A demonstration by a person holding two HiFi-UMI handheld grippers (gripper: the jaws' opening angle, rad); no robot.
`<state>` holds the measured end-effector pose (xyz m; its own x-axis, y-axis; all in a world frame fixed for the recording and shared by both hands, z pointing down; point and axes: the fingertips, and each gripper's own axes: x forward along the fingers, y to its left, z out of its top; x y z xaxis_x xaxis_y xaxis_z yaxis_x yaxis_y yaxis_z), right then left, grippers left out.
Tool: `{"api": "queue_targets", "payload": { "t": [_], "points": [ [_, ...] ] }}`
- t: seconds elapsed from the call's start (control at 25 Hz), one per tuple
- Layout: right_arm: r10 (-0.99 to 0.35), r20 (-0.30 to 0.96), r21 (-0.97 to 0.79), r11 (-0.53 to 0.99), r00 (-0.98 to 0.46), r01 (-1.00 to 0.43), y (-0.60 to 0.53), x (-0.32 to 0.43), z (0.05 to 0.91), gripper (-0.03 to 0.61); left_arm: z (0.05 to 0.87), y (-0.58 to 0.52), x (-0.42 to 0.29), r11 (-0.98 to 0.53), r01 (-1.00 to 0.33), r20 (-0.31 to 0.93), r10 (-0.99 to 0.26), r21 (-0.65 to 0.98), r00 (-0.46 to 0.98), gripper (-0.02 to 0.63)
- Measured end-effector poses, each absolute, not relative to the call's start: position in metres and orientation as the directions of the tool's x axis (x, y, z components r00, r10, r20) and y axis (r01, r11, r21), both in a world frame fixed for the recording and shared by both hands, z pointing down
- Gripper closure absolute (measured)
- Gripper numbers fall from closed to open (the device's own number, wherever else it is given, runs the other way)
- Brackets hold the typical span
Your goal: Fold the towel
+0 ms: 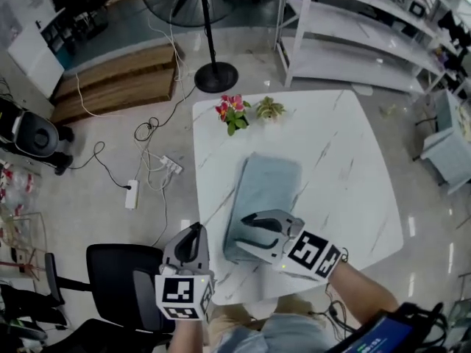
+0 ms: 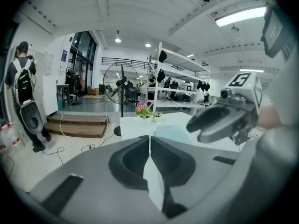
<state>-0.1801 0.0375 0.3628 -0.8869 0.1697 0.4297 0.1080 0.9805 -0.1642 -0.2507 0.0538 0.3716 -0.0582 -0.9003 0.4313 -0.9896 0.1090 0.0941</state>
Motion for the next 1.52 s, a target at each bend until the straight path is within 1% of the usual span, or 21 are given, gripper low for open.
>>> {"api": "queue_targets", "payload": {
  "t": [0.04,0.08,0.2,0.28,0.36,0.52,0.64,0.68,0.72,0.76,0.8,0.88,1.0,1.08,1.2,1.32,1.4,1.52],
  "points": [
    [0.112,0.432,-0.146,0.988,-0.895,0.054,0.014,-0.174,0.363,0.411,0.372,0.05,-0.243,0.09,-0.992,0.436,-0.899,0.092,-0.041,0.6],
    [0.057,0.446,-0.127,0.992,-0.893,0.0,-0.01,-0.167,0.366,0.414,0.375,0.047,-0.233,0.068,-0.993,0.445,-0.895,0.094,-0.019,0.6],
    [-0.081,0.52,-0.054,0.99,-0.85,-0.127,-0.078,-0.15,0.39,0.426,0.393,0.039,-0.194,-0.032,-0.993,0.476,-0.875,0.117,0.084,0.6],
    [-0.162,0.541,0.031,0.984,-0.825,-0.173,-0.118,-0.15,0.404,0.436,0.41,0.037,-0.169,-0.109,-0.986,0.506,-0.848,0.129,0.159,0.6],
    [-0.194,0.556,0.086,0.981,-0.808,-0.177,-0.15,-0.157,0.416,0.442,0.432,0.04,-0.152,-0.157,-0.979,0.547,-0.812,0.128,0.201,0.6],
    [-0.11,0.601,0.043,0.993,-0.792,-0.106,-0.184,-0.186,0.443,0.425,0.467,0.05,-0.151,-0.17,-0.975,0.619,-0.753,0.146,0.224,0.6],
    [-0.029,0.656,-0.006,0.999,-0.754,-0.044,-0.192,-0.201,0.468,0.396,0.483,0.055,-0.152,-0.167,-0.969,0.643,-0.726,0.182,0.246,0.6],
    [-0.017,0.672,-0.011,0.999,-0.74,-0.033,-0.195,-0.203,0.475,0.396,0.487,0.056,-0.151,-0.17,-0.967,0.647,-0.72,0.188,0.252,0.6],
    [-0.01,0.687,-0.009,1.0,-0.726,-0.023,-0.197,-0.204,0.482,0.405,0.49,0.057,-0.149,-0.175,-0.966,0.65,-0.714,0.191,0.258,0.6],
    [-0.007,0.701,0.001,1.0,-0.713,-0.01,-0.198,-0.204,0.488,0.469,0.494,0.058,-0.148,-0.18,-0.964,0.654,-0.709,0.194,0.264,0.6],
    [-0.009,0.707,0.014,1.0,-0.707,0.002,-0.199,-0.205,0.49,0.515,0.497,0.059,-0.147,-0.182,-0.963,0.657,-0.704,0.198,0.268,0.6],
    [-0.024,0.681,0.041,0.999,-0.732,0.006,-0.199,-0.205,0.48,0.518,0.499,0.059,-0.146,-0.177,-0.961,0.659,-0.701,0.21,0.273,0.6],
    [-0.06,0.584,0.076,0.997,-0.81,-0.018,-0.201,-0.208,0.446,0.518,0.498,0.061,-0.147,-0.171,-0.961,0.661,-0.7,0.215,0.273,0.6],
    [-0.06,0.553,0.09,0.996,-0.831,-0.012,-0.201,-0.217,0.437,0.518,0.502,0.066,-0.149,-0.164,-0.963,0.667,-0.696,0.213,0.266,0.6],
    [-0.032,0.577,0.076,0.997,-0.816,0.014,-0.198,-0.233,0.451,0.515,0.502,0.07,-0.15,-0.156,-0.963,0.668,-0.696,0.22,0.265,0.6],
    [-0.026,0.636,0.064,0.998,-0.771,0.019,-0.203,-0.241,0.481,0.509,0.499,0.067,-0.149,-0.162,-0.962,0.669,-0.693,0.22,0.269,0.6],
    [-0.025,0.67,0.051,0.999,-0.742,0.013,-0.207,-0.243,0.501,0.509,0.499,0.066,-0.15,-0.162,-0.963,0.669,-0.694,0.214,0.266,0.6],
    [-0.014,0.681,-0.004,1.0,-0.732,-0.022,-0.213,-0.243,0.516,0.51,0.502,0.064,-0.152,-0.151,-0.965,0.668,-0.698,0.213,0.257,0.6]
  ]
}}
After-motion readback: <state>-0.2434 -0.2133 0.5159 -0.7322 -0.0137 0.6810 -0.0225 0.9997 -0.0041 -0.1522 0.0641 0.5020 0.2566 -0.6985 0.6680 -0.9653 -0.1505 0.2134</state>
